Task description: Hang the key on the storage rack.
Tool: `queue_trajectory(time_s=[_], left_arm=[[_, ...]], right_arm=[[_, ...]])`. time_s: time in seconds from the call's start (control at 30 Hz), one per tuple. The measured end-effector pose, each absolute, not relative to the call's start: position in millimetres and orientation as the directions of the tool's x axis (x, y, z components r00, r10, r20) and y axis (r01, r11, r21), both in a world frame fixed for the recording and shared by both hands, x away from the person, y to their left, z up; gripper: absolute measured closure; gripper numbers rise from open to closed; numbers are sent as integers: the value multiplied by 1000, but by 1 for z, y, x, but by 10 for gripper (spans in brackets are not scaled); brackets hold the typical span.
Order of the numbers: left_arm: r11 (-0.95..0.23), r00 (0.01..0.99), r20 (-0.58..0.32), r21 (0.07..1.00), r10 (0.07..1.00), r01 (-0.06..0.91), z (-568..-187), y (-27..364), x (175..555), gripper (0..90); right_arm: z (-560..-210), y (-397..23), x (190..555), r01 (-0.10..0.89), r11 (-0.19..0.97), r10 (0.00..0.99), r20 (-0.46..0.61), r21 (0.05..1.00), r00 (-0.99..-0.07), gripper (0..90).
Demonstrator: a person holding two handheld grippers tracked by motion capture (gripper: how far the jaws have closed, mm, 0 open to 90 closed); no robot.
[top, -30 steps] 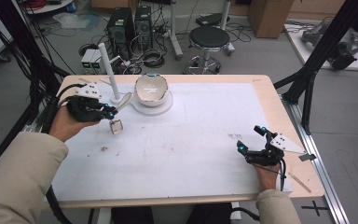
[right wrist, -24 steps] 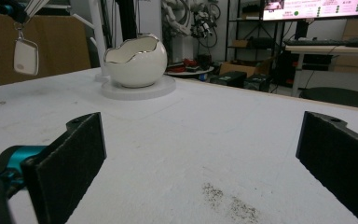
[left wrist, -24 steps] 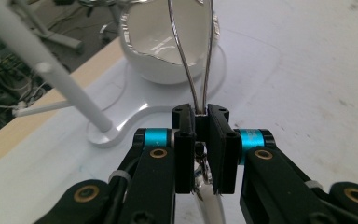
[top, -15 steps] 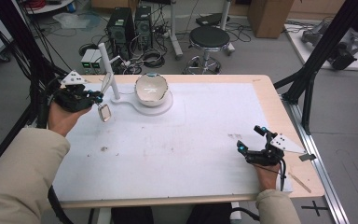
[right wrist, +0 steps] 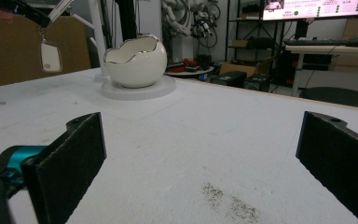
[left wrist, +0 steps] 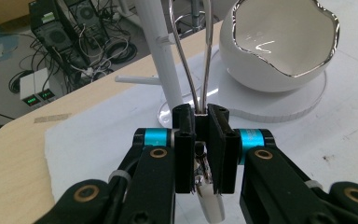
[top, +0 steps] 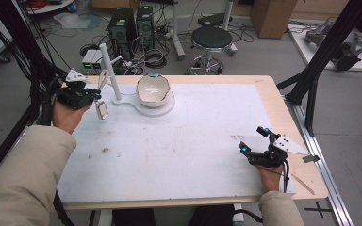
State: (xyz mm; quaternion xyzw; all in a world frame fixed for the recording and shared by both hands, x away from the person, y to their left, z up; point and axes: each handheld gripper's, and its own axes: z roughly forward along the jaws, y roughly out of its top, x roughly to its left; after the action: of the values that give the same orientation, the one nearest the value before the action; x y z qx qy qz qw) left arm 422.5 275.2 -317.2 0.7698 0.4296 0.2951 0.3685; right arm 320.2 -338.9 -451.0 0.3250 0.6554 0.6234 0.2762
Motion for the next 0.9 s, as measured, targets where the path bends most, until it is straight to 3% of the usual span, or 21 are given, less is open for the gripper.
queue_trajectory(time_s=[0.9], left_arm=[[-335, 412, 122, 801, 903, 496, -348, 269, 451, 814]], right_arm=[[-451, -339, 320, 84, 10, 769, 46, 996, -637, 5]])
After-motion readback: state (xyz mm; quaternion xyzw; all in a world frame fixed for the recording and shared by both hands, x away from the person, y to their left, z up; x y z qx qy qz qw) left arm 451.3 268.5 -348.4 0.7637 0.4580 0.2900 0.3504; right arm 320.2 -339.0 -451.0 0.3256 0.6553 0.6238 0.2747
